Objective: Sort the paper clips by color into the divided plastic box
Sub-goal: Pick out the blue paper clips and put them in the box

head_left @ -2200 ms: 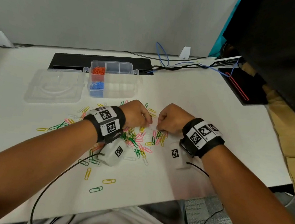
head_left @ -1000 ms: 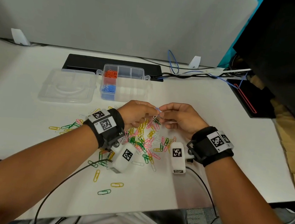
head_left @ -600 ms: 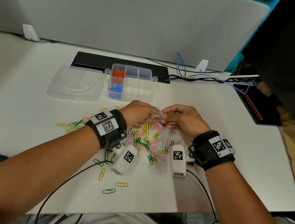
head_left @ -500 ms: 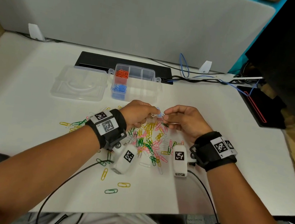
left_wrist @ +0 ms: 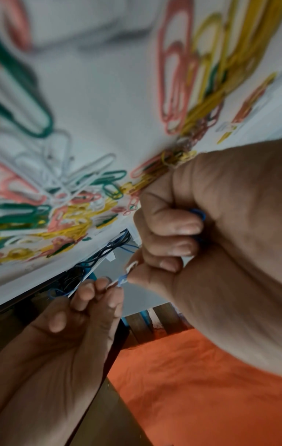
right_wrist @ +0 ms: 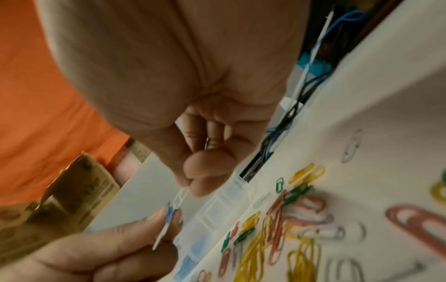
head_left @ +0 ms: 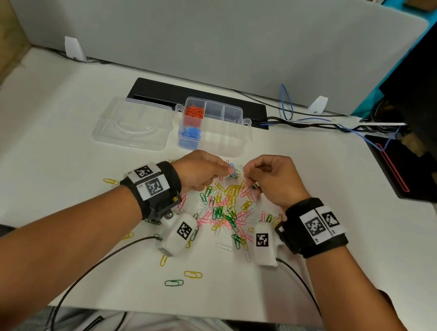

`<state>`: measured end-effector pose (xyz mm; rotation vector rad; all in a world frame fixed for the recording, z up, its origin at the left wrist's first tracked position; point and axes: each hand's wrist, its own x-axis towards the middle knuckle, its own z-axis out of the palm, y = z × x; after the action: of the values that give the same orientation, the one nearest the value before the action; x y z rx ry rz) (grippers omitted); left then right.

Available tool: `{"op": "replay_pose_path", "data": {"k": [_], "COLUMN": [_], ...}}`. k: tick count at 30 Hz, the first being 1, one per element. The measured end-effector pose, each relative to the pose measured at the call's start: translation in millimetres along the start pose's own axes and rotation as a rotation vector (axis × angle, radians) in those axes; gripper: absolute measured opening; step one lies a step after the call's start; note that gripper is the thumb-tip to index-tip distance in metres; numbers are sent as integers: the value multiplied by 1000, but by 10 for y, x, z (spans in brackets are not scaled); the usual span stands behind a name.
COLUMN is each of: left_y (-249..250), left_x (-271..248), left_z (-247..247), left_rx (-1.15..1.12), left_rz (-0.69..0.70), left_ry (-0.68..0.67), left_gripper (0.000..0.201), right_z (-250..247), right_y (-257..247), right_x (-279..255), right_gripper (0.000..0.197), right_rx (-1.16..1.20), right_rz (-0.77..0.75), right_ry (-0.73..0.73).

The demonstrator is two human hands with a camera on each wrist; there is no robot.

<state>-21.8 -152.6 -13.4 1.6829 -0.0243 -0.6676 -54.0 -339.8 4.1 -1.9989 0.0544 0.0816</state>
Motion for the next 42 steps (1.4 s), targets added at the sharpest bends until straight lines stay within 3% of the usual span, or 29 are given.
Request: {"op": "replay_pose_path", "data": {"k": [5, 11, 14, 18, 21, 25, 31, 39, 42], "left_y": [73, 162, 178, 171, 148, 133, 96, 104, 223], "left_x": [-29, -27, -33, -18, 4, 9, 10, 30, 95], "left_z": [11, -59, -90, -62, -31, -22, -6, -184, -315], "left_rx": [-14, -161, -248, -277, -309, -366, -306, -751, -809], "left_rz": [-49, -168, -191, -169, -127, -91, -55, -99, -69], "left_ry": [-121, -282, -358, -296, -173, -82, -3, -75, -11], "left_gripper": [14, 25, 21, 20, 39, 17, 17, 25, 27], "right_z": [12, 30, 75, 121, 116, 93, 16, -50, 12], "right_y": [7, -27, -58, -94, -119, -129, -110, -189, -217], "right_x": [-2, -25, -19, -10, -12, -31, -33, -6, 27], "right_gripper": [22, 17, 13, 14, 15, 15, 20, 12, 11], "right_rx": [-305, -243, -200, -185, -136, -46, -18, -145, -110], "right_rz": [-233, -310, -322, -334, -276, -201, -141, -171, -165], "right_ry": [77, 105, 108, 134, 167, 183, 203, 106, 103]}}
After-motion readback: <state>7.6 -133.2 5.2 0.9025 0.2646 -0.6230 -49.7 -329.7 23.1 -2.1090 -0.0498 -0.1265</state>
